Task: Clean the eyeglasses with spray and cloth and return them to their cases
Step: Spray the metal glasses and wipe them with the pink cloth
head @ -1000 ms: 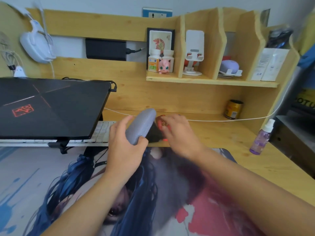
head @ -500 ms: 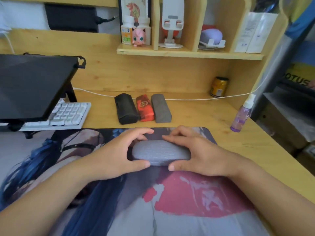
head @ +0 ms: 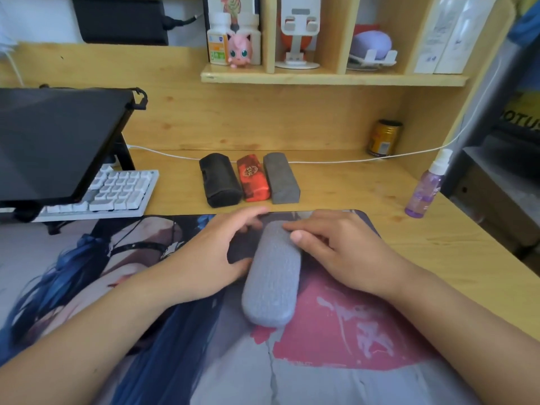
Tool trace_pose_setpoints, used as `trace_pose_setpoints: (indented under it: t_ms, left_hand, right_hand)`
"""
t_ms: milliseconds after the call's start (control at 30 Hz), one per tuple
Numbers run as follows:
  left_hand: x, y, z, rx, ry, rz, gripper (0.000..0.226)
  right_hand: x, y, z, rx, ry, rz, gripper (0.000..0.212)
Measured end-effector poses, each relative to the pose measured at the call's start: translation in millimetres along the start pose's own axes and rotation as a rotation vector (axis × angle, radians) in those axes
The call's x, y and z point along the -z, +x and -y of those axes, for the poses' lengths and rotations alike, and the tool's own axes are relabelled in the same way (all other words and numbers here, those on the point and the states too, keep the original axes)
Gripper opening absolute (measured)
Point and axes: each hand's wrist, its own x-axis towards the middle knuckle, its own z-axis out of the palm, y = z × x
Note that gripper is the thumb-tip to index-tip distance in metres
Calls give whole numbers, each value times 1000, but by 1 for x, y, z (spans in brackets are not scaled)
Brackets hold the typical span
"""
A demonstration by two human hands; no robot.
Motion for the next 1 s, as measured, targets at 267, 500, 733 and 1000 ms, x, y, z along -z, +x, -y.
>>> trace_pose_setpoints:
  t_ms: [267, 500, 733, 1000]
  left_hand:
    - [-6, -2, -14, -156, 55, 93, 66]
    - [5, -9, -6, -1, 107, 92, 68]
    - [-3, -3, -4, 137, -10, -85, 84]
    - [-1, -3, -13, 155, -72, -88, 101]
  right_hand:
    - [15, -2, 12, -132, 489, 449, 52]
    - [35, -11, -8, -112, 150, 550, 77]
    - [17, -3, -26, 5, -49, 254, 72]
    - [11, 4, -25, -31, 88, 92, 47]
